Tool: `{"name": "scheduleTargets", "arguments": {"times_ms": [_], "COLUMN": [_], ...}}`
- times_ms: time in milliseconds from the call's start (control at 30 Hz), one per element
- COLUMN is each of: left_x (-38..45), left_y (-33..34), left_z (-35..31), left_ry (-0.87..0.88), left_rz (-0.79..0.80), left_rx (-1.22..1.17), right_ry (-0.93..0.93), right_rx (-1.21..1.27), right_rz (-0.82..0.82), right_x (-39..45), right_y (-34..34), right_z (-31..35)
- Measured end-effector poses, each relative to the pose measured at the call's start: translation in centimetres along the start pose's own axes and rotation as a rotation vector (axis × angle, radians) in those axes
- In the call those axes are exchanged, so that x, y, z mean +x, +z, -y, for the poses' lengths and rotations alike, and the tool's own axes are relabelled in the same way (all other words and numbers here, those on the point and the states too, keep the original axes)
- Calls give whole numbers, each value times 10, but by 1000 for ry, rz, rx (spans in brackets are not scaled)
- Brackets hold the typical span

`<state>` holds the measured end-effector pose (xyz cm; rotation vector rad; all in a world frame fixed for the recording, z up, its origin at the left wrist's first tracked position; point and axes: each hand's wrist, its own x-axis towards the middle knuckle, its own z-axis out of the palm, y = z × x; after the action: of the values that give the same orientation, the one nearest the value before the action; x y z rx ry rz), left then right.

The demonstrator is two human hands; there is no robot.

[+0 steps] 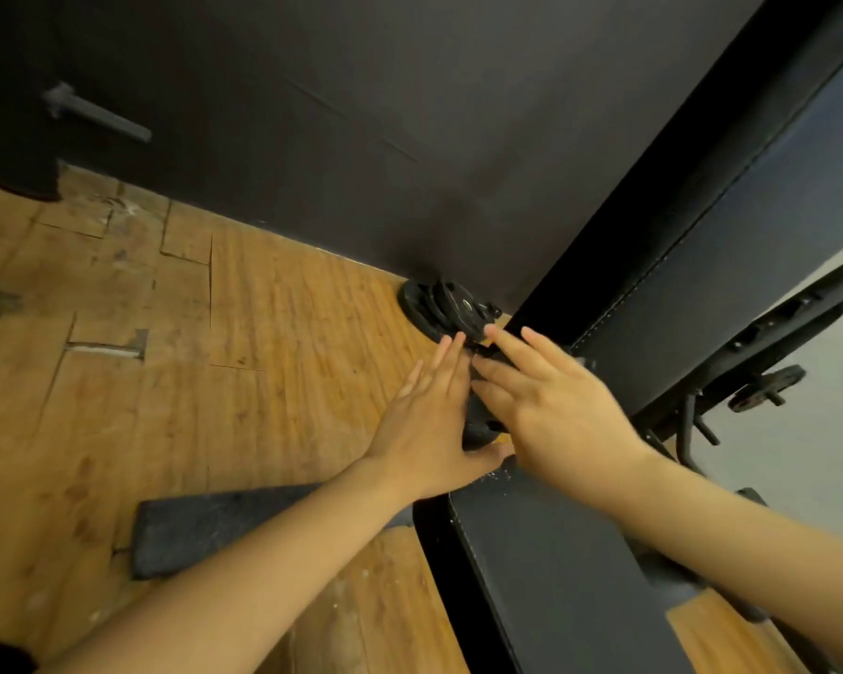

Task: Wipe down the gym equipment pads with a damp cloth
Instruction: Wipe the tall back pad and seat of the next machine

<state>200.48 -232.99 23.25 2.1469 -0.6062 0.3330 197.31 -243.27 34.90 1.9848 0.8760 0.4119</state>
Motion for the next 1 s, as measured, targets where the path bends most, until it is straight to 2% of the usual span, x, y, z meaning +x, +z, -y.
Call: {"name": "scheduleTargets", "arguments": {"times_ms": [133,200,267,367,533,700,867,1000], "left_x": [-1,-2,-1,-2,-10,-11,-11,-11], "left_y": [2,3,4,2,-2,-7,-11,-16], "left_z": [1,0,0,5,12,9,10,2], "left_ry": [19,12,13,21,41,67,18,19], "left_rz": [-21,-17,-12,34,39,30,41,15], "left_rx": [-8,-24,-45,-51,72,89,106,173], "right_ry": [238,279,191,33,-104,-170,-140,-159], "right_rx": [7,-11,-30,-21,-23,-22,-101,-61], "right_rz": [-76,-109,-109,-22,-59,-138,-166,-268], "right_x": [17,18,11,0,-18,-37,-16,-34], "right_y": [-21,-19,-6,14,22,39,57,66], "right_z": [-29,-26,-8,15,-1,-8,9,-6]}}
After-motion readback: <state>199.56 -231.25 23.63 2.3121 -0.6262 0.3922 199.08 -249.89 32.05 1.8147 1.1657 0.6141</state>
